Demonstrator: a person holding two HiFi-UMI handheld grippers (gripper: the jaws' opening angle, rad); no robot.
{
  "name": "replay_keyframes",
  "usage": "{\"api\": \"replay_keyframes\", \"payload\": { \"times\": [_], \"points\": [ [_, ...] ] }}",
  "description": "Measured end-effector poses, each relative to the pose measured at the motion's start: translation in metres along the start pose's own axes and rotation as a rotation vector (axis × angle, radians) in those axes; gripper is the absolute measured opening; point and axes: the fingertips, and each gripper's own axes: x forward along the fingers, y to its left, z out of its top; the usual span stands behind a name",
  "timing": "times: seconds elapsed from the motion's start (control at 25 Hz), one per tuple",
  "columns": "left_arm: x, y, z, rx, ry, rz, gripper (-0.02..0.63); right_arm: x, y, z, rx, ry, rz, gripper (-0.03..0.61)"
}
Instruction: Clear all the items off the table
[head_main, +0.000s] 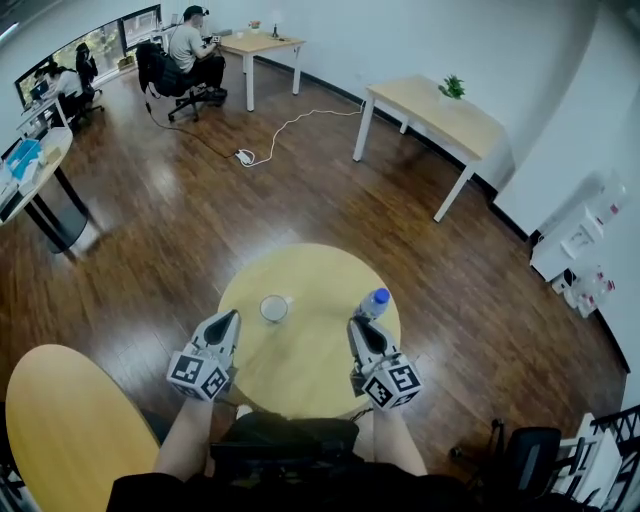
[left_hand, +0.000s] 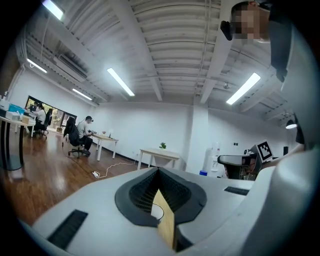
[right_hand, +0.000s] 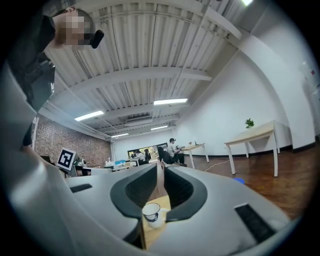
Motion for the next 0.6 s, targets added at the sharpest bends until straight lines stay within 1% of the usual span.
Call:
{"api": "replay_keyframes", "payload": {
  "times": [0.04,0.08,0.12,0.2,0.28,0.4,0.48,0.6],
  "points": [
    [-0.002,0.001,0.002,0.004,-0.004,-0.002,0.002,-0.002,0.000,0.003,-0.007,-0.010,-0.010,0.032],
    [-0.004,0.002,0.005,0.009,-0.010,-0.007,0.002,-0.004,0.000,0.006,-0.014,-0.024,-0.026,0.031],
    [-0.004,0.003,0.009,0.015,-0.017,-0.013,0.002,-0.005,-0.001,0.011,-0.022,-0.041,-0.046,0.006],
    [-0.002,0.007,0.021,0.023,-0.035,-0.021,0.002,-0.004,-0.002,0.021,-0.033,-0.068,-0.083,0.003],
    [-0.005,0.014,0.035,0.015,-0.059,-0.028,0.002,-0.001,0.006,0.026,-0.044,-0.079,-0.100,0.002],
    [-0.017,0.031,0.046,-0.006,-0.086,-0.034,0.002,0.011,0.024,0.024,-0.073,-0.068,-0.110,0.002],
    [-0.025,0.040,0.047,-0.007,-0.086,-0.034,0.002,0.016,0.034,0.021,-0.091,-0.053,-0.113,0.002],
    [-0.035,0.042,0.048,0.002,-0.079,-0.027,0.002,0.016,0.042,0.015,-0.150,0.006,-0.123,0.000]
  ]
}}
